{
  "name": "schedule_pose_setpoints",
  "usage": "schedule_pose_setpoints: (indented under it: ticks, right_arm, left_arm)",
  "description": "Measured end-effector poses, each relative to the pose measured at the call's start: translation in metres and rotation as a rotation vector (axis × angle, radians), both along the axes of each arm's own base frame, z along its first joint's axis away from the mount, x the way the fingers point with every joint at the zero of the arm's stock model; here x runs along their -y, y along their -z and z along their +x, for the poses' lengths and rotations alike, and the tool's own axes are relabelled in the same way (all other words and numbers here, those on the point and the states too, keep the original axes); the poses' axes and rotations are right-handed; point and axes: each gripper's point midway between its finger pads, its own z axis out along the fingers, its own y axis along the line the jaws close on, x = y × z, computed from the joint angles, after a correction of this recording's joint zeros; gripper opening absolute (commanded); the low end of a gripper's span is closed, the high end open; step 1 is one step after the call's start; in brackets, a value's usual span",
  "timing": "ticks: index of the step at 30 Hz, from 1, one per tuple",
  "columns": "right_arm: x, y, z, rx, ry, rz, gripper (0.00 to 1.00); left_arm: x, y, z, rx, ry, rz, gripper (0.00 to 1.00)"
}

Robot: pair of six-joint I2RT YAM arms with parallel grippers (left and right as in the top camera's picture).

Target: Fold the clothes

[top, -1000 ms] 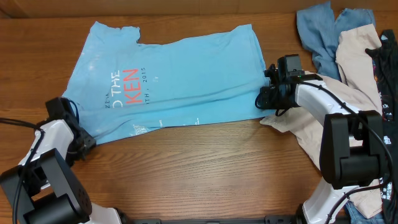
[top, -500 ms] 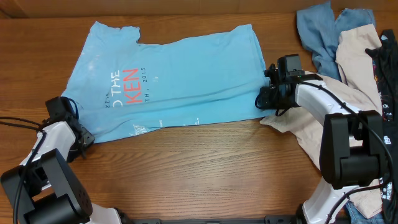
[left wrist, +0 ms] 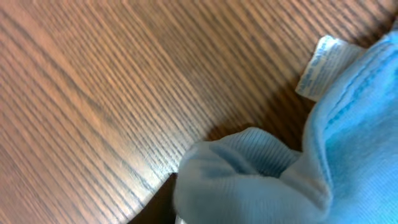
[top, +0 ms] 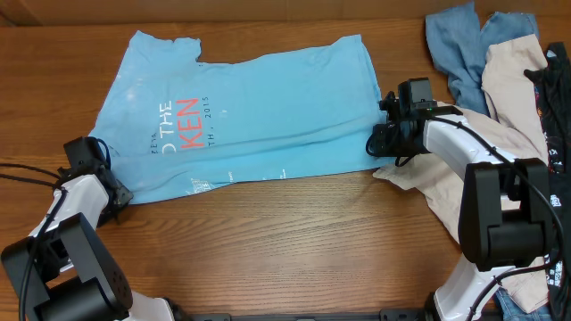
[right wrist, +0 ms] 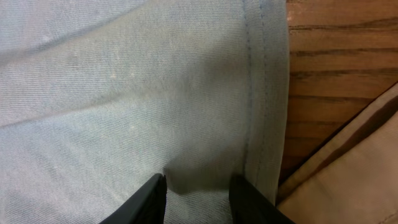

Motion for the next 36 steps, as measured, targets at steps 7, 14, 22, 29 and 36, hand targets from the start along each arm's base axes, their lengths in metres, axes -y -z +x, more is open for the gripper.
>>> schedule_pose_setpoints:
  ticks: [7,14,22,29,36]
  right_arm:
    - [0.0,0.0,0.0,0.0,0.0,0.0,0.37]
    - [0.0,0.0,0.0,0.0,0.0,0.0,0.37]
    - [0.001,0.0,0.0,0.0,0.002,-0.007,0.37]
    - [0.001,0.0,0.0,0.0,0.002,-0.007,0.37]
    - [0.001,0.0,-0.001,-0.004,0.001,-0.008,0.37]
  left_arm:
    - [-0.01,-0.005,-0.006,-0.038,0.002,0.067,0.04]
    - [-0.024,-0.024,0.002,-0.05,0.001,0.13,0.04]
    - [0.021,-0.015,-0.014,-0.119,0.042,-0.137,0.04]
    - [0.032,-0.013,-0.028,-0.164,0.012,-0.192,0.12]
    - [0.018,-0.016,-0.023,-0.144,-0.018,-0.114,0.04]
